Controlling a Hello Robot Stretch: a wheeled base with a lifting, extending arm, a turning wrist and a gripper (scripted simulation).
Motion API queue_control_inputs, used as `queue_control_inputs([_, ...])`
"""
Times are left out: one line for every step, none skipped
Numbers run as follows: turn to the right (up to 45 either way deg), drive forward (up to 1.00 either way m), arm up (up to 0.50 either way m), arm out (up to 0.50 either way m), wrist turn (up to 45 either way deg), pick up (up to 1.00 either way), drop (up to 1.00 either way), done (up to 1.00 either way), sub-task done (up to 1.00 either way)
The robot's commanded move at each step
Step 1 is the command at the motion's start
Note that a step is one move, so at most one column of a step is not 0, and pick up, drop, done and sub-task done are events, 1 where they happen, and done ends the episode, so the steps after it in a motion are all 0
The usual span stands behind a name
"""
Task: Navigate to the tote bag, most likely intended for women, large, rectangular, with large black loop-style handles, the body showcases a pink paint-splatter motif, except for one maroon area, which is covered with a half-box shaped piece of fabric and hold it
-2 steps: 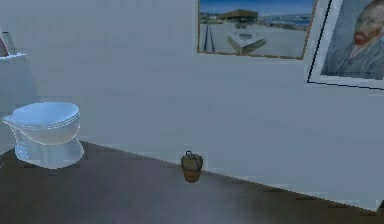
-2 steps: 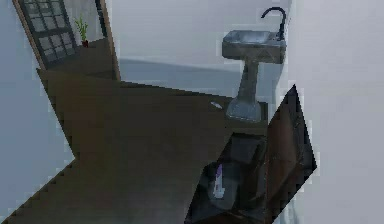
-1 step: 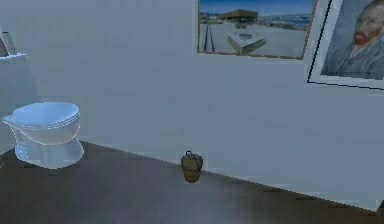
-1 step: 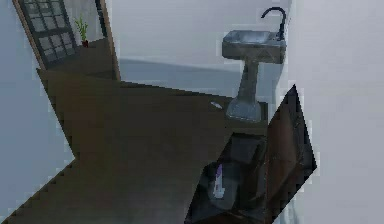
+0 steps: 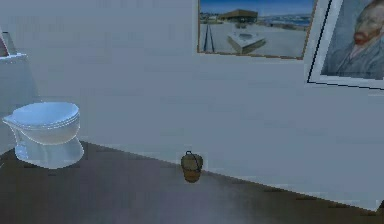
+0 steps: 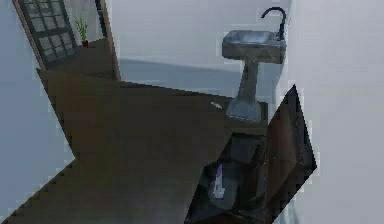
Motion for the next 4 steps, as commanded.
queue_control_inputs([0.0,0.3,0.0,0.0,0.0,0.0,0.0,0.0,0.0])
queue_control_inputs([-45.0,0.0,0.0,0.0,0.0,0.0,0.0,0.0,0.0])
queue_control_inputs([-42.0,0.0,0.0,0.0,0.0,0.0,0.0,0.0,0.0])
queue_control_inputs([0.0,0.7,0.0,0.0,0.0,0.0,0.0,0.0,0.0])
